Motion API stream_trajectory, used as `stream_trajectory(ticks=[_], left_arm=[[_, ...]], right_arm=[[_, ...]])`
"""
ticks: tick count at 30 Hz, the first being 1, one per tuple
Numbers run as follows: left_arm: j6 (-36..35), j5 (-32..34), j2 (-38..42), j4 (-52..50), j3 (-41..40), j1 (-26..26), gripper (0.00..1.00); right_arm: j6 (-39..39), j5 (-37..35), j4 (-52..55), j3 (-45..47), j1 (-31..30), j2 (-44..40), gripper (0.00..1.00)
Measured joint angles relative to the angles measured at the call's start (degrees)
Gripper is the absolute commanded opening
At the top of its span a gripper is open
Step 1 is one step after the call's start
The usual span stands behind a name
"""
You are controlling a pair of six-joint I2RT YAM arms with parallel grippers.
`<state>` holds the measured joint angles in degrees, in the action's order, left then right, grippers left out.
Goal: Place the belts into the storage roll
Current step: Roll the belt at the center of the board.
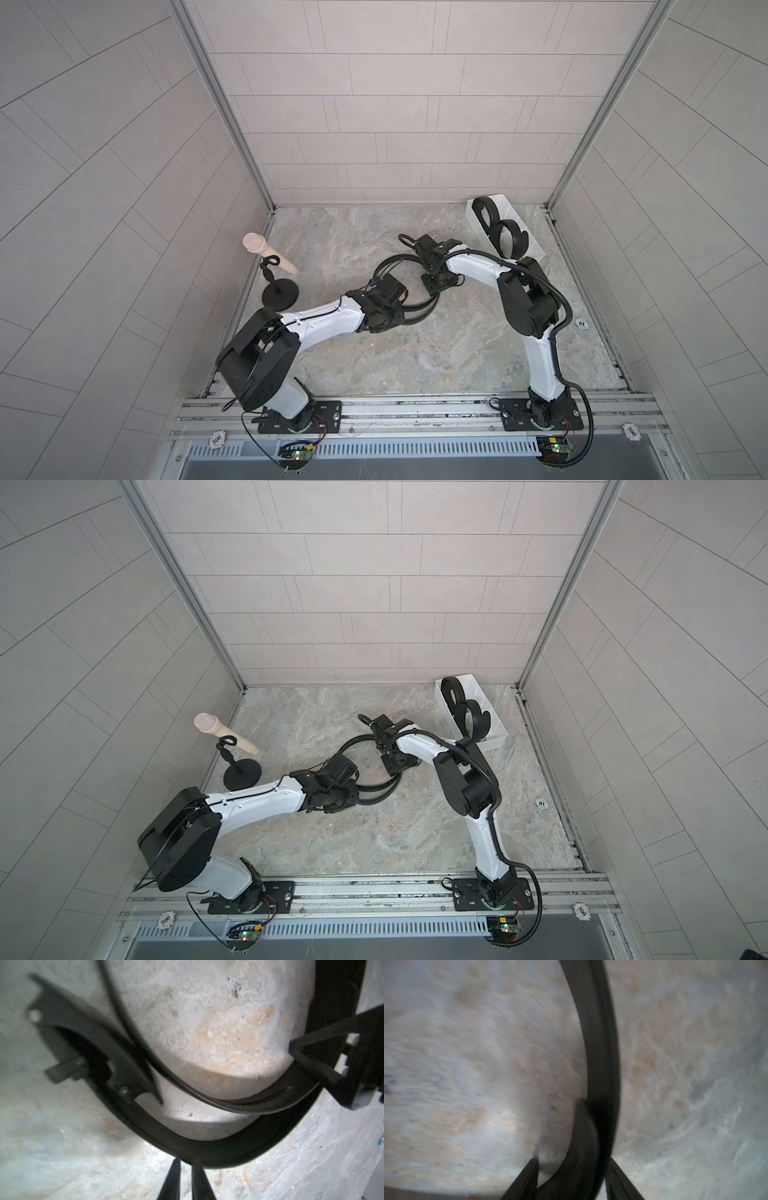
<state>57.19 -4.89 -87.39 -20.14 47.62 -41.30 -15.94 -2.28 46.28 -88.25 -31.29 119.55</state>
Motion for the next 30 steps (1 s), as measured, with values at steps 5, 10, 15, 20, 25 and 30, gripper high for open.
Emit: stream_trajectory(ticks=[5,10,15,20,25,30], left_arm=[[-6.1,2.8,-0.9,-3.3,0.4,10.2,0.00],[-11.8,6.9,-5.9,-8.8,3.0,19.8,0.00],[-15.2,7.8,-11.1,-10.2,10.6,22.3,0.09],[-15.5,5.9,-10.0,-10.2,11.5,19.6,0.64],[-11.1,3.4,-0.6,-10.1,5.2,12.3,0.84],[-6.4,1.6,2.4,-7.8,4.5,2.6,0.84]], right_arm=[[0.4,0.0,-0.3,7.3,4.6,-4.7,0.48],[0.8,-0.8,-0.2,10.9,6.3,-7.1,0.46],[1.0,-1.2,-0.2,12.2,6.5,-7.8,0.43],[0.9,-1.1,-0.2,12.7,6.1,-8.3,0.44],[0.9,-0.6,0.2,13.1,5.6,-8.7,0.50],[0.6,0.9,0.2,13.2,5.6,-8.7,0.50]])
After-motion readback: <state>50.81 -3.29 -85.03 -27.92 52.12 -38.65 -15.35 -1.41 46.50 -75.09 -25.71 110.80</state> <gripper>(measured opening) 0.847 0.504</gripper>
